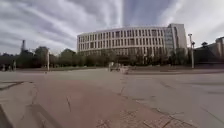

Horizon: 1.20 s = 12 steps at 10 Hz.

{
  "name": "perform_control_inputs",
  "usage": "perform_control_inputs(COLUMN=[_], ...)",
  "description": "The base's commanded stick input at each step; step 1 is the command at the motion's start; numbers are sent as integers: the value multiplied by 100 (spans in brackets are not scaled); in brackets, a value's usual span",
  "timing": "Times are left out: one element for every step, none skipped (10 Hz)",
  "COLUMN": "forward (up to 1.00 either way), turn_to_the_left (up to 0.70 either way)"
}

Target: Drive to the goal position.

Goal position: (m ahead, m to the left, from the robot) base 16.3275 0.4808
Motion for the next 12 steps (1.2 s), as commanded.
perform_control_inputs(forward=[85,85,85,85,85,85,85,85,85,85,85,85], turn_to_the_left=[0,0,0,0,0,0,0,0,0,0,0,0])
